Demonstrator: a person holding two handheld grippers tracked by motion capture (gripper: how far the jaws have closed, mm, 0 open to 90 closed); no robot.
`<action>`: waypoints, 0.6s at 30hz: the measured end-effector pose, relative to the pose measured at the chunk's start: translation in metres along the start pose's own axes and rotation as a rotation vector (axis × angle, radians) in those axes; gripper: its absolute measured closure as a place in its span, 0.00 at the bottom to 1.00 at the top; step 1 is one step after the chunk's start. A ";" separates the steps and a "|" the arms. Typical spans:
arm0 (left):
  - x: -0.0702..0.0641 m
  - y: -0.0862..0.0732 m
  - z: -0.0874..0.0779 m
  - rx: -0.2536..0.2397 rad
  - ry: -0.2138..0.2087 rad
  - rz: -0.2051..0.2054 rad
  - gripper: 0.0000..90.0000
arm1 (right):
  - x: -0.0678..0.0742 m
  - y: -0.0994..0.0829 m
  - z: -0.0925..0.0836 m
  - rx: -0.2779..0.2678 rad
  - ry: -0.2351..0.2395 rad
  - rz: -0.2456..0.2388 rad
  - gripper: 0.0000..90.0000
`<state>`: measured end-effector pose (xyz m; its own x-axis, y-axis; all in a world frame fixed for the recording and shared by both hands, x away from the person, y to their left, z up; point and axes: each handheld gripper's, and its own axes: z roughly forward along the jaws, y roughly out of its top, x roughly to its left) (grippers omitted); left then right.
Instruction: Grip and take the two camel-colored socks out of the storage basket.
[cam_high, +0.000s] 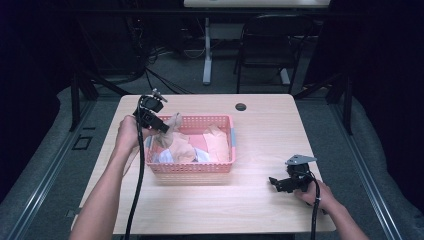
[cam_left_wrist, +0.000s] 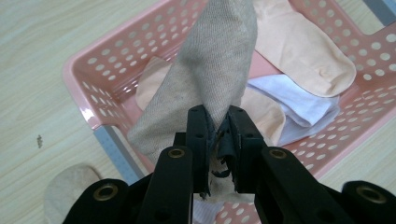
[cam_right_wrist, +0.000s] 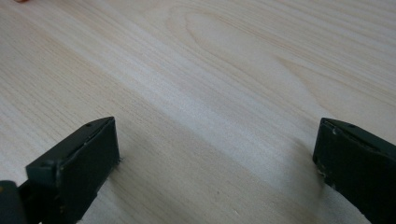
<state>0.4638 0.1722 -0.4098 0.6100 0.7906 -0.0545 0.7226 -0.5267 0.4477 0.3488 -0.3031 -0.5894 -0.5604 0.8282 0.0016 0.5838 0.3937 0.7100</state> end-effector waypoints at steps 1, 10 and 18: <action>0.000 0.000 -0.002 -0.007 0.002 -0.001 0.89 | 0.000 0.000 0.000 0.000 -0.003 0.000 0.00; 0.014 -0.013 -0.027 -0.035 0.036 -0.021 0.89 | 0.000 0.000 0.000 -0.001 -0.003 0.001 0.00; 0.047 -0.055 -0.053 -0.072 0.071 -0.112 0.89 | 0.000 0.000 0.000 -0.001 -0.004 0.002 0.00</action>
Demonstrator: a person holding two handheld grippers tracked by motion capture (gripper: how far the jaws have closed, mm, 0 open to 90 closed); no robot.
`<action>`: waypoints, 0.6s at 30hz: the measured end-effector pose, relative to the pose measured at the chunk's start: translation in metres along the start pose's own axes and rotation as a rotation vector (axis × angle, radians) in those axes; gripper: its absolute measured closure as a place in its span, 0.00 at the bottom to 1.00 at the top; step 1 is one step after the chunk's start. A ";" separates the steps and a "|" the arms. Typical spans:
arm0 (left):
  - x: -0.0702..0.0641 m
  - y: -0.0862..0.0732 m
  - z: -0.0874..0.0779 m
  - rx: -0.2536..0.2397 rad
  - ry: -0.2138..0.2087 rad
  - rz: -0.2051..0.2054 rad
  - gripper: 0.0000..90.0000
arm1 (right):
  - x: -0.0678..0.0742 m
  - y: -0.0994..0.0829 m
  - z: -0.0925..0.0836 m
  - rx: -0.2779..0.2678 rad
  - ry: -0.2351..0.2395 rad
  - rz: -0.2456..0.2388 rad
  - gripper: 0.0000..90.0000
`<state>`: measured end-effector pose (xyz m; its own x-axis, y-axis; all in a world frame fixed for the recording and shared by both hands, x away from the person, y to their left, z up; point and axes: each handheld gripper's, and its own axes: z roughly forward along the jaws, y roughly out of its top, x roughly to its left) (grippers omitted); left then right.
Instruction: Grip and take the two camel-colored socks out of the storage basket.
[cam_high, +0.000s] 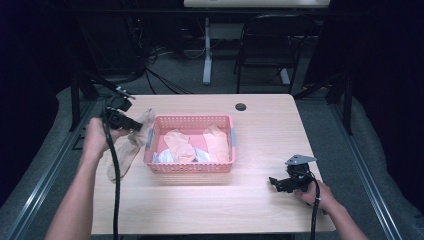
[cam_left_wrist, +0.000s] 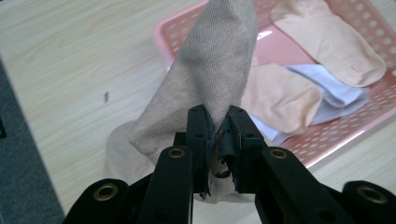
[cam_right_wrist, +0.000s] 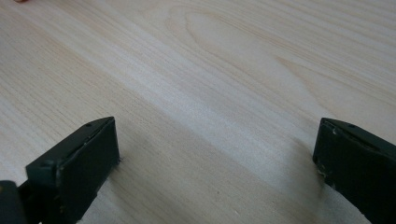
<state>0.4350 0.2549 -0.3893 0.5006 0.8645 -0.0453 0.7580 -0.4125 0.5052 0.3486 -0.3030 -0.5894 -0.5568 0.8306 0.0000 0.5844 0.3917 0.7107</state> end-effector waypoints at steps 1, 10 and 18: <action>0.006 -0.007 -0.002 -0.007 0.003 -0.017 0.89 | 0.000 0.000 0.000 -0.001 0.000 0.000 0.00; 0.046 -0.067 0.036 0.081 0.030 -0.162 0.88 | 0.001 0.000 0.000 0.003 -0.005 0.007 0.00; 0.052 -0.096 0.093 0.128 0.082 -0.251 0.83 | 0.002 0.000 -0.001 0.002 0.000 0.008 0.00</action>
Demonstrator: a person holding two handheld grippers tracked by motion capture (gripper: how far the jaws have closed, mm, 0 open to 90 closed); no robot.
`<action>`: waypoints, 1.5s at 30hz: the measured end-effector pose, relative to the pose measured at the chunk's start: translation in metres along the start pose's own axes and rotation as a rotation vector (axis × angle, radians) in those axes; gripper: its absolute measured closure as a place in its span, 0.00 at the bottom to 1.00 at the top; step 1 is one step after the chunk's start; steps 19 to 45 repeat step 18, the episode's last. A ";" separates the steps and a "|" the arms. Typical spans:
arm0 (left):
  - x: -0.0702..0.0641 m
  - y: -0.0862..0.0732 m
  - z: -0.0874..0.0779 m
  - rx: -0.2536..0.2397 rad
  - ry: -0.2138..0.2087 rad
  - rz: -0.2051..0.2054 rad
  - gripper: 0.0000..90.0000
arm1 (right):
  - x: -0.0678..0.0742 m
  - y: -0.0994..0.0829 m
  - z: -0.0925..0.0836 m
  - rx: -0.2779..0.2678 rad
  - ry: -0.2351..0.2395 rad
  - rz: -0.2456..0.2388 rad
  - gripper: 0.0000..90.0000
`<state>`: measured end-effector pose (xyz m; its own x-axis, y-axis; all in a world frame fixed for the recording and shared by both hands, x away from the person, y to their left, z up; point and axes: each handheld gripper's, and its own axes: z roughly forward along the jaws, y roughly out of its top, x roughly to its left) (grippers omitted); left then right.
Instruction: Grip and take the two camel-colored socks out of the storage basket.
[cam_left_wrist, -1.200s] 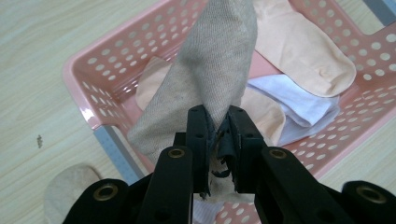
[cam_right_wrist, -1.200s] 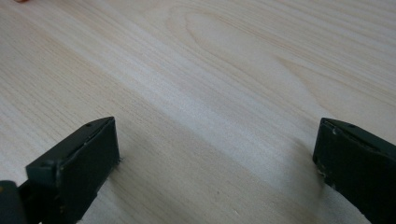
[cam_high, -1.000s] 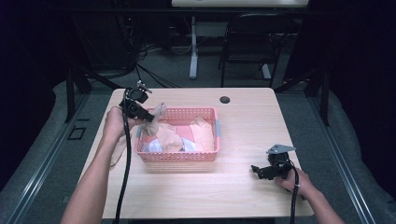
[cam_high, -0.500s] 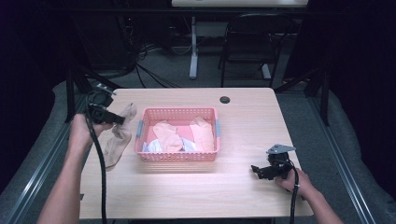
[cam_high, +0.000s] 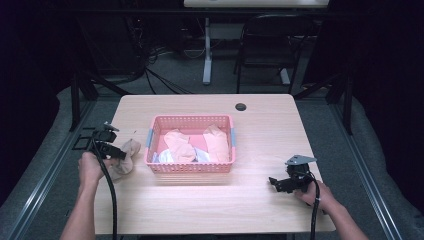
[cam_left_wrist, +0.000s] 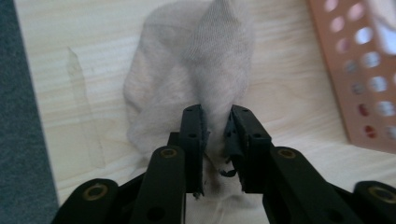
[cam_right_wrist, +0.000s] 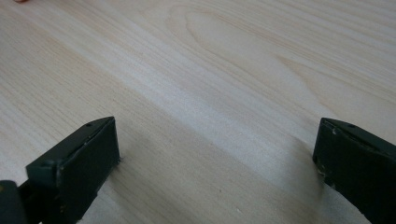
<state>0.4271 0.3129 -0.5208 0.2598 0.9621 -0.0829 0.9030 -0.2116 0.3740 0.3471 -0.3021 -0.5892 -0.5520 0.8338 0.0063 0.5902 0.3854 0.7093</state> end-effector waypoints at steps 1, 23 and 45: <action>0.000 -0.001 0.003 -0.005 0.001 -0.005 0.80 | 0.000 0.000 0.000 0.003 -0.003 -0.005 0.00; -0.023 -0.089 -0.037 -0.269 -0.008 0.045 0.00 | 0.000 0.000 0.000 0.002 -0.003 -0.001 0.00; -0.023 -0.089 -0.037 -0.269 -0.008 0.045 0.00 | 0.000 0.000 0.000 0.002 -0.003 -0.001 0.00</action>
